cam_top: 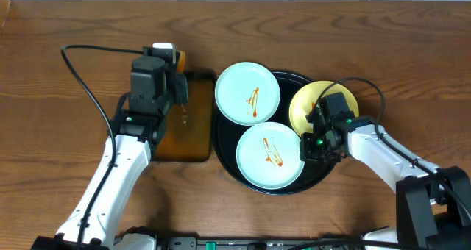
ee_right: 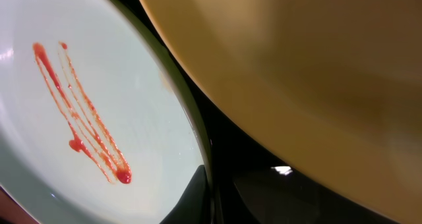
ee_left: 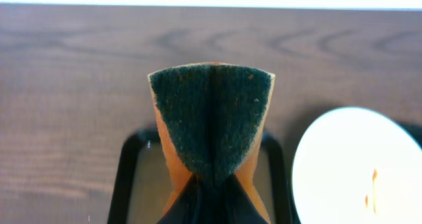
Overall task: Clean dirty plates on tray and stack at the side
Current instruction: 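Move the held sponge with the left gripper toward the front blue plate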
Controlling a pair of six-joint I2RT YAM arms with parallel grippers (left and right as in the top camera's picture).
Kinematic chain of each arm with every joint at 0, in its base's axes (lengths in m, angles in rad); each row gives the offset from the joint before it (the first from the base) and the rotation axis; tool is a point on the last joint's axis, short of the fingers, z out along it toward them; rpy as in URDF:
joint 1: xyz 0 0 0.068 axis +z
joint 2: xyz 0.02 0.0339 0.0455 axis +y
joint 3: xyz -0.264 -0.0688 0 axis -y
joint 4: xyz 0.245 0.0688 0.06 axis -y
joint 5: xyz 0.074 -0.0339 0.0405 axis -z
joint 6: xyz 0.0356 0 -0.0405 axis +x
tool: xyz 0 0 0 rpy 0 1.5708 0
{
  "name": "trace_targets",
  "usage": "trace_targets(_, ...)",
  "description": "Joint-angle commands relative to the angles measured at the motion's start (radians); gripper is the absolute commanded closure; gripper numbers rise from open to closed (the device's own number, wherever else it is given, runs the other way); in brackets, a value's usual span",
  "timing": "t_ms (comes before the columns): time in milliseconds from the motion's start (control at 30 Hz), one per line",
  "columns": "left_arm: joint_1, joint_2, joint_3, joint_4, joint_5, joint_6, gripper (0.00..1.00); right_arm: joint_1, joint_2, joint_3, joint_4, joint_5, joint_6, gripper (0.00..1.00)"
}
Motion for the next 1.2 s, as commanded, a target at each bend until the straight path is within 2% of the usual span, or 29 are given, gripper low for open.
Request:
trace_targets(0,0.0,-0.017,0.017,0.046,-0.006,0.032,0.92,0.015,0.005,0.013,0.0,-0.006,0.007,0.98)
trace_targets(200,0.0,-0.036,0.017,0.119,-0.006,0.032,0.92,0.015,0.005,0.013,0.0,-0.006,0.007,0.98)
trace_targets(667,0.0,-0.098,0.017,0.115,-0.008,0.032,0.92,0.015,0.005,0.013,0.0,-0.006,0.007,0.98)
trace_targets(733,0.0,-0.092,0.017,0.08,-0.008,0.018,0.92,0.015,0.005,0.013,0.0,-0.006,0.007,0.98)
trace_targets(1000,0.0,0.052,0.017,-0.171,-0.008,-0.182,0.93,0.015,0.005,0.013,0.0,-0.007,0.007,0.98)
trace_targets(1167,0.0,0.183,0.017,-0.2,0.074,-0.224,0.92,0.015,0.005,0.013,0.0,-0.007,0.007,0.98)
